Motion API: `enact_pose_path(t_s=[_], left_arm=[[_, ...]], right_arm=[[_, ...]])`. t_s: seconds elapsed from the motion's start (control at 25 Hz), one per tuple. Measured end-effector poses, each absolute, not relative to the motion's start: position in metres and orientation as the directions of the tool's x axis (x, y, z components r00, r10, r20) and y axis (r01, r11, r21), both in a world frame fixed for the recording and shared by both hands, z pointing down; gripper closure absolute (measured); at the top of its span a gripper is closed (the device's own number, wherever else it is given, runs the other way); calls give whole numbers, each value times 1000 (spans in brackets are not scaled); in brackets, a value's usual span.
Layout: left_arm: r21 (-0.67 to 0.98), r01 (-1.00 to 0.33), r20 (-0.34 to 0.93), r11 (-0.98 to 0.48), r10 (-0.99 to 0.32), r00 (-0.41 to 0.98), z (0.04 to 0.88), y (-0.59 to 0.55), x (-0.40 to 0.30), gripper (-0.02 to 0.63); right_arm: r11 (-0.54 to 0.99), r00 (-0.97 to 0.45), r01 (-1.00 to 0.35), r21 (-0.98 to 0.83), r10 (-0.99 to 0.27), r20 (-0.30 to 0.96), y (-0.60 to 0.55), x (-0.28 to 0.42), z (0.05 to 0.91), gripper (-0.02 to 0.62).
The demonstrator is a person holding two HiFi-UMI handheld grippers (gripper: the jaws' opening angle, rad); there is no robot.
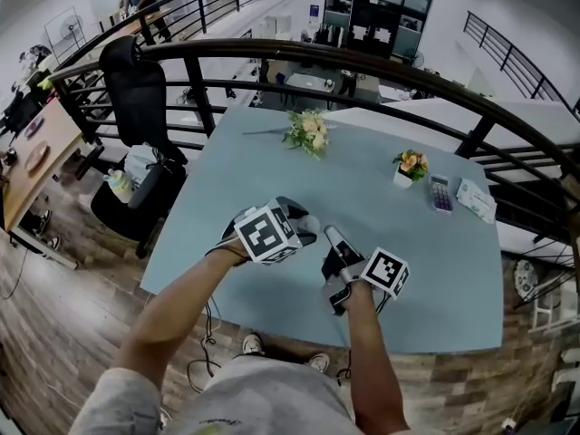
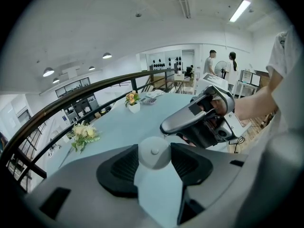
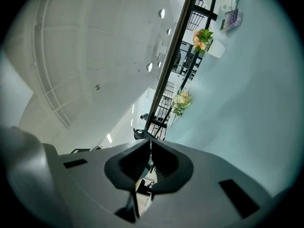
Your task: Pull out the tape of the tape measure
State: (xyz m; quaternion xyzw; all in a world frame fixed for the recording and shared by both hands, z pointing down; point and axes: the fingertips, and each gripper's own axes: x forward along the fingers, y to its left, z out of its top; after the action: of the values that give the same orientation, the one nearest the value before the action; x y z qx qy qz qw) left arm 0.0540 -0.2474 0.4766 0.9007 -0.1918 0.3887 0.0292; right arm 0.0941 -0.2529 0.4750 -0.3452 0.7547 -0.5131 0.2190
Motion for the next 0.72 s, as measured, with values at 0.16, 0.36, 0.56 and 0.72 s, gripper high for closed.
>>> enact_pose_path(t_s=[0.16,0.36,0.56,0.72], left_arm=[[-120,-356,724,-927,-327,607,481,-250,52,394],[-112,-382,719,-918,-340,606,481,-257,44,394],[-114,-383,713,-917,-344,611,478,-260,46,394],[-113,-379,715,-918,-340,611,478,-258,46,394]], right_arm=[[215,-629,-325,-921,-776,41,-255,109,477,578],[199,-584,-336,-921,-811,38,-259,136,475,578],[200,-569,-344,-917,-821,35,-259,146,474,578],[199,-568,-354,-914,-822,41,-257,147,474,578]])
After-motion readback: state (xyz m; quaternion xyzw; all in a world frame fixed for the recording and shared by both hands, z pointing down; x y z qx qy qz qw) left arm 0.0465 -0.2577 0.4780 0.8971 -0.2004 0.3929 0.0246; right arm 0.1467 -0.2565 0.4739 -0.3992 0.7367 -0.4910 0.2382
